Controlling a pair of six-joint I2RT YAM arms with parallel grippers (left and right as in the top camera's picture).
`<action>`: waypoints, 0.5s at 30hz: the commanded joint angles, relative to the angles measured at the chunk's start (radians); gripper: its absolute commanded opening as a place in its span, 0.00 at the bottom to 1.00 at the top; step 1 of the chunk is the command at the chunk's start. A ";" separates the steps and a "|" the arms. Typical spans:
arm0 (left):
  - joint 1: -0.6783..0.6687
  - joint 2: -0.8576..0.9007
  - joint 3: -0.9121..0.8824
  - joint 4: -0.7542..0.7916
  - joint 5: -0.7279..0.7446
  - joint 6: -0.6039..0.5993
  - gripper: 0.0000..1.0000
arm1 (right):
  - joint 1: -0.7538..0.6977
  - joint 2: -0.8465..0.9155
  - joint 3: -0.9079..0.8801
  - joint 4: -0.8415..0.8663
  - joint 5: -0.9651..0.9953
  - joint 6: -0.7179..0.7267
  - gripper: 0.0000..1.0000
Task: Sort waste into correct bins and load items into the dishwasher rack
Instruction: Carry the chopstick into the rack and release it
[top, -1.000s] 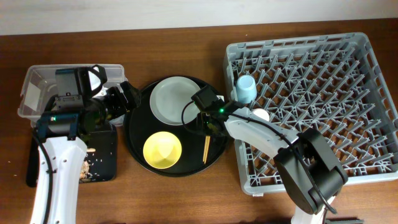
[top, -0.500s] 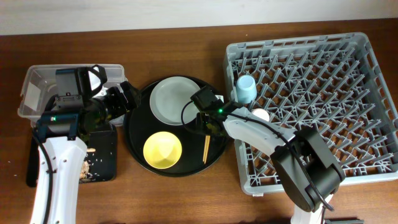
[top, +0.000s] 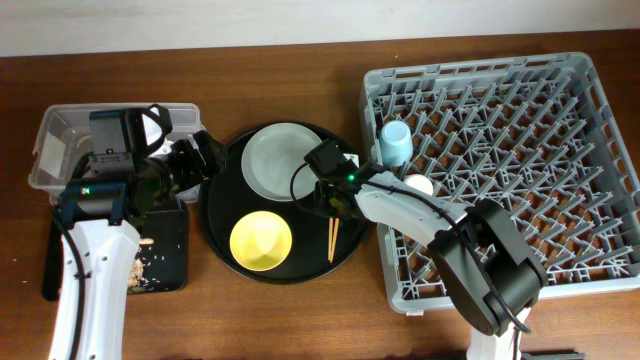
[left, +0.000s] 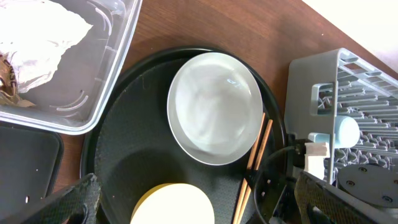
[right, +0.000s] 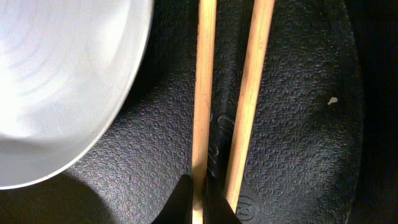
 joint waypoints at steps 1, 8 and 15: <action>0.002 -0.002 0.004 0.002 -0.004 0.012 0.99 | 0.003 0.020 0.008 -0.012 0.012 0.004 0.04; 0.002 -0.002 0.004 0.002 -0.004 0.012 0.99 | -0.017 -0.107 0.135 -0.067 0.012 -0.007 0.04; 0.002 -0.002 0.004 0.002 -0.004 0.012 0.99 | -0.143 -0.260 0.246 -0.329 0.012 -0.214 0.04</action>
